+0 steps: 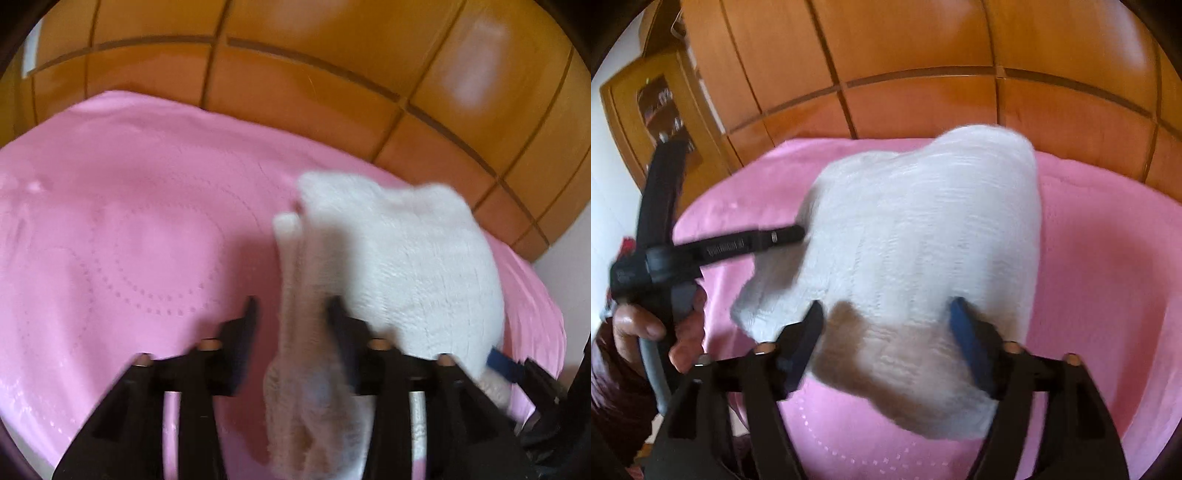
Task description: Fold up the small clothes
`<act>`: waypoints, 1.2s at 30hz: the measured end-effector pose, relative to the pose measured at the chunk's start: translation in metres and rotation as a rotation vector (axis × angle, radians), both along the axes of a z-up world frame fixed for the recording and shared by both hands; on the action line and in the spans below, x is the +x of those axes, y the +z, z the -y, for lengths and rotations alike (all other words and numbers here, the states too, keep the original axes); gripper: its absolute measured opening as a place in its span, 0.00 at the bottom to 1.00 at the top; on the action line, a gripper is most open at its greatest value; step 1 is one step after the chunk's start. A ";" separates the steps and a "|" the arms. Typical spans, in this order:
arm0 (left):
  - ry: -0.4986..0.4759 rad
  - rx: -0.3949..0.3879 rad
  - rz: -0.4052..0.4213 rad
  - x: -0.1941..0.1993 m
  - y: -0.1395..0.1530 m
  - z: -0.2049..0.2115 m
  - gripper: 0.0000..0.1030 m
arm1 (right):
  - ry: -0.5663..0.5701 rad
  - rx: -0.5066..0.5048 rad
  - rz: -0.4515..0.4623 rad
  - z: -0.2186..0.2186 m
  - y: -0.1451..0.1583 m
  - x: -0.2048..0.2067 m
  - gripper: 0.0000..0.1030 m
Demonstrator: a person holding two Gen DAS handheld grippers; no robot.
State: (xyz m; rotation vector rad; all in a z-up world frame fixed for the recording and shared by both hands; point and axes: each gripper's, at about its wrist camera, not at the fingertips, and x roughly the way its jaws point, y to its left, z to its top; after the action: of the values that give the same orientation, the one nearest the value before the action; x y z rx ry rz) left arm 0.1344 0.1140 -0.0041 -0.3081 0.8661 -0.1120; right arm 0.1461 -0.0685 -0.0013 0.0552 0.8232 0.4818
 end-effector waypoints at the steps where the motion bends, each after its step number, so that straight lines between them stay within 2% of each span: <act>1: 0.022 -0.007 0.021 -0.003 0.007 -0.002 0.47 | 0.015 -0.016 0.004 -0.003 0.001 -0.006 0.85; 4: 0.037 -0.001 0.085 -0.015 0.025 0.000 0.47 | 0.044 -0.013 0.018 0.004 0.007 -0.015 0.91; 7: 0.016 0.046 0.125 -0.021 0.037 0.011 0.52 | 0.061 0.070 0.025 0.025 0.021 -0.020 0.98; 10: -0.014 0.082 0.142 -0.022 0.042 0.027 0.52 | 0.009 0.119 0.060 0.047 0.039 -0.010 0.98; 12: -0.031 0.099 0.144 -0.019 0.041 0.037 0.52 | -0.042 0.156 0.048 0.061 0.046 0.002 0.97; 13: -0.039 0.108 0.145 -0.018 0.039 0.041 0.52 | -0.075 0.173 0.038 0.068 0.049 0.012 0.92; 14: -0.050 0.118 0.143 -0.016 0.037 0.046 0.52 | -0.093 0.179 0.033 0.072 0.051 0.016 0.73; 15: -0.056 0.122 0.138 -0.015 0.037 0.049 0.52 | -0.129 0.175 0.022 0.076 0.053 0.027 0.61; 16: -0.063 0.126 0.133 -0.014 0.034 0.052 0.52 | -0.151 0.166 0.011 0.078 0.053 0.035 0.43; 17: -0.072 0.129 0.129 -0.012 0.032 0.053 0.52 | -0.172 0.158 -0.002 0.079 0.052 0.047 0.31; 19: -0.082 0.169 0.118 -0.010 0.025 0.060 0.52 | -0.154 0.162 -0.026 0.072 0.052 0.065 0.26; 21: -0.078 0.221 0.093 -0.006 0.016 0.061 0.52 | -0.136 0.136 -0.069 0.056 0.042 0.079 0.26; 23: -0.065 0.244 0.068 -0.003 0.007 0.058 0.52 | -0.147 0.055 -0.091 0.034 0.022 0.088 0.27; 27: -0.045 0.216 0.053 -0.004 0.001 0.046 0.52 | -0.177 -0.088 0.036 0.006 0.007 0.080 0.31; 28: -0.041 0.219 0.055 -0.005 0.001 0.045 0.58 | -0.182 -0.102 0.050 0.003 0.008 0.077 0.31; 30: -0.022 0.233 0.063 -0.008 0.004 0.044 0.65 | -0.184 -0.101 0.062 0.004 0.009 0.075 0.33; 33: -0.024 0.223 0.069 -0.012 0.006 0.042 0.65 | -0.171 -0.063 0.064 0.013 0.012 0.070 0.39; 35: -0.022 0.229 0.075 -0.015 0.006 0.041 0.65 | -0.157 -0.027 0.066 0.018 0.016 0.066 0.53; 36: -0.022 0.230 0.077 -0.016 0.006 0.040 0.65 | -0.153 -0.001 0.066 0.022 0.019 0.061 0.53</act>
State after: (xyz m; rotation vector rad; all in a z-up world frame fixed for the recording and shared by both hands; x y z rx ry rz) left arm 0.1181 0.0737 0.0019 -0.0790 0.7978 -0.0437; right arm 0.2073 -0.0909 0.0175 0.1000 0.7478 0.3368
